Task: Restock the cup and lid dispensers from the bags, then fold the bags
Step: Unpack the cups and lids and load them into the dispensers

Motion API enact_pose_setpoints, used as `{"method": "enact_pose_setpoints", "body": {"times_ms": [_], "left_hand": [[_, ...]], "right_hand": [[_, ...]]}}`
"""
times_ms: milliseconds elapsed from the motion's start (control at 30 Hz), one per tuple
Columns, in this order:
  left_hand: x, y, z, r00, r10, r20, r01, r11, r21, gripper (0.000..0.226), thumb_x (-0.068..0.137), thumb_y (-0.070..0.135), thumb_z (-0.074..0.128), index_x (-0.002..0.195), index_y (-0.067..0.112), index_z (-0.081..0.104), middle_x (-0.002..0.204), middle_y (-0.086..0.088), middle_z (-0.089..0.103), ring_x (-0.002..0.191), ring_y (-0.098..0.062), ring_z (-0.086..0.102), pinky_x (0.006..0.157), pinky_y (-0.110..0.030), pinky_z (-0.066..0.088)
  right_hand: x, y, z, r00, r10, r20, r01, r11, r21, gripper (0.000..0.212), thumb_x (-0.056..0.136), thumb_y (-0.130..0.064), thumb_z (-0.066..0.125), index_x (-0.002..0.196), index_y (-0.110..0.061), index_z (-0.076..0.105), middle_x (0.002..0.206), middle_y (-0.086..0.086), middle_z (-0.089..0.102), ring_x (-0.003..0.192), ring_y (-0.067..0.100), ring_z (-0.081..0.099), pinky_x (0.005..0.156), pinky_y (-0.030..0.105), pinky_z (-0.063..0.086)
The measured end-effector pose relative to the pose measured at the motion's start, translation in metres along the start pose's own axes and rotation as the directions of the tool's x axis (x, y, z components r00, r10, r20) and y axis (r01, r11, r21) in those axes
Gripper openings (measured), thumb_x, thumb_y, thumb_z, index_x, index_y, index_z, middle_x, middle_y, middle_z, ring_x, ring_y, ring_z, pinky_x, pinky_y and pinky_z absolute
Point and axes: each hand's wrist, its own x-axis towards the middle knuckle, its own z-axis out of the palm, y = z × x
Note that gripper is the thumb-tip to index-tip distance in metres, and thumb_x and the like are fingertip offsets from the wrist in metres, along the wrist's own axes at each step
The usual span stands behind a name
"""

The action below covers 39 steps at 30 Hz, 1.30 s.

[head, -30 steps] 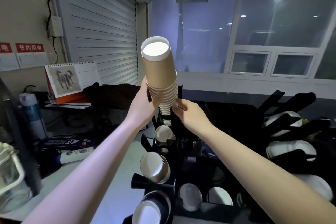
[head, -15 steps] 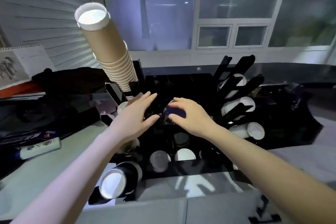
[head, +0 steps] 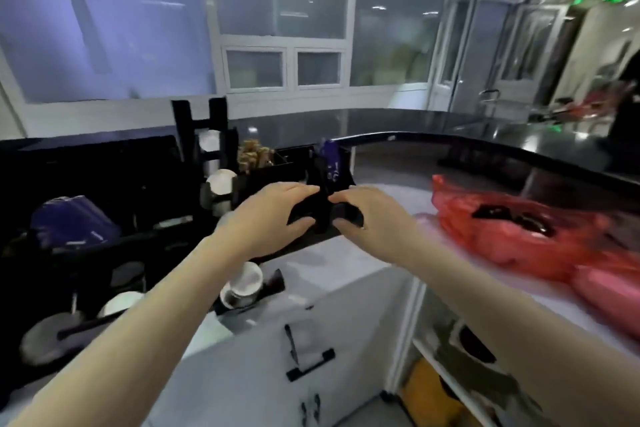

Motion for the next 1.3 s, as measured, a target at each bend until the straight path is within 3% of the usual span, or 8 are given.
{"method": "enact_pose_setpoints", "body": {"times_ms": [100, 267, 633, 767, 900, 1067, 1167, 1300], "left_hand": [[0.043, 0.066, 0.051, 0.999, 0.044, 0.022, -0.042, 0.997, -0.067, 0.055, 0.09, 0.036, 0.059, 0.142, 0.025, 0.042, 0.142, 0.006, 0.049, 0.13, -0.014, 0.043, 0.106, -0.029, 0.033], [0.1, 0.168, 0.124, 0.975, 0.188, 0.116, -0.163, 0.967, -0.198, 0.052, 0.092, 0.035, 0.056, 0.141, 0.029, 0.042, 0.144, 0.008, 0.046, 0.131, -0.014, 0.041, 0.104, -0.027, 0.031], [0.174, 0.326, 0.262, 0.837, 0.475, 0.272, -0.329, 0.834, -0.443, 0.053, 0.092, 0.032, 0.058, 0.142, 0.025, 0.042, 0.144, 0.007, 0.046, 0.13, -0.012, 0.042, 0.103, -0.026, 0.033], [0.206, 0.368, 0.314, 0.753, 0.581, 0.31, -0.392, 0.773, -0.498, 0.055, 0.091, 0.022, 0.059, 0.143, 0.025, 0.04, 0.147, 0.007, 0.042, 0.133, -0.011, 0.038, 0.104, -0.021, 0.028], [0.244, 0.409, 0.358, 0.665, 0.657, 0.355, -0.43, 0.726, -0.536, 0.066, 0.087, 0.008, 0.059, 0.145, 0.031, 0.036, 0.152, 0.008, 0.032, 0.137, -0.013, 0.034, 0.106, -0.024, 0.029], [0.28, 0.468, 0.399, 0.482, 0.821, 0.306, -0.645, 0.568, -0.511, 0.083, 0.08, 0.024, 0.07, 0.149, 0.032, 0.024, 0.158, 0.002, 0.015, 0.144, -0.018, 0.018, 0.115, -0.032, 0.019], [0.282, 0.506, 0.417, 0.355, 0.901, 0.247, -0.743, 0.433, -0.51, 0.089, 0.078, 0.05, 0.068, 0.15, 0.032, 0.019, 0.16, 0.0, 0.01, 0.147, -0.019, 0.005, 0.118, -0.04, 0.002], [0.278, 0.547, 0.436, 0.308, 0.91, 0.279, -0.759, 0.412, -0.504, 0.096, 0.075, 0.071, 0.055, 0.151, 0.035, 0.008, 0.16, 0.003, 0.01, 0.147, -0.018, -0.004, 0.114, -0.055, -0.01]], "right_hand": [[-0.055, 0.065, -0.037, 0.991, 0.135, -0.022, -0.136, 0.99, -0.027, 0.039, 0.089, -0.029, 0.063, 0.127, -0.019, 0.059, 0.128, -0.004, 0.061, 0.121, 0.018, 0.05, 0.096, 0.019, 0.028], [-0.147, 0.146, -0.093, 0.934, 0.349, -0.073, -0.354, 0.931, -0.085, 0.039, 0.088, -0.027, 0.065, 0.126, -0.019, 0.062, 0.127, -0.002, 0.063, 0.118, 0.02, 0.054, 0.098, 0.03, 0.038], [-0.317, 0.261, -0.15, 0.676, 0.705, -0.214, -0.735, 0.665, -0.132, 0.037, 0.083, -0.024, 0.068, 0.12, -0.019, 0.065, 0.12, -0.001, 0.066, 0.11, 0.017, 0.056, 0.092, 0.024, 0.037], [-0.365, 0.314, -0.166, 0.536, 0.803, -0.262, -0.844, 0.507, -0.175, 0.049, 0.078, -0.022, 0.072, 0.125, -0.017, 0.06, 0.13, 0.003, 0.058, 0.124, 0.023, 0.048, 0.107, 0.034, 0.034], [-0.411, 0.36, -0.185, 0.325, 0.913, -0.247, -0.927, 0.255, -0.277, 0.079, 0.075, -0.034, 0.074, 0.144, -0.018, 0.039, 0.152, 0.008, 0.033, 0.142, 0.024, 0.025, 0.117, 0.034, 0.019], [-0.459, 0.384, -0.202, 0.102, 0.99, -0.1, -0.91, 0.053, -0.412, 0.112, 0.064, -0.061, 0.074, 0.153, -0.029, 0.013, 0.159, -0.002, 0.016, 0.147, 0.021, 0.011, 0.118, 0.041, 0.014], [-0.476, 0.376, -0.205, 0.099, 0.99, -0.096, -0.942, 0.063, -0.33, 0.111, 0.06, -0.057, 0.078, 0.151, -0.03, 0.022, 0.154, -0.005, 0.03, 0.14, 0.02, 0.026, 0.115, 0.035, 0.021], [-0.497, 0.358, -0.196, 0.146, 0.975, -0.165, -0.967, 0.105, -0.23, 0.095, 0.062, -0.036, 0.078, 0.146, -0.026, 0.034, 0.141, -0.004, 0.038, 0.13, 0.018, 0.032, 0.108, 0.02, 0.021]]}}
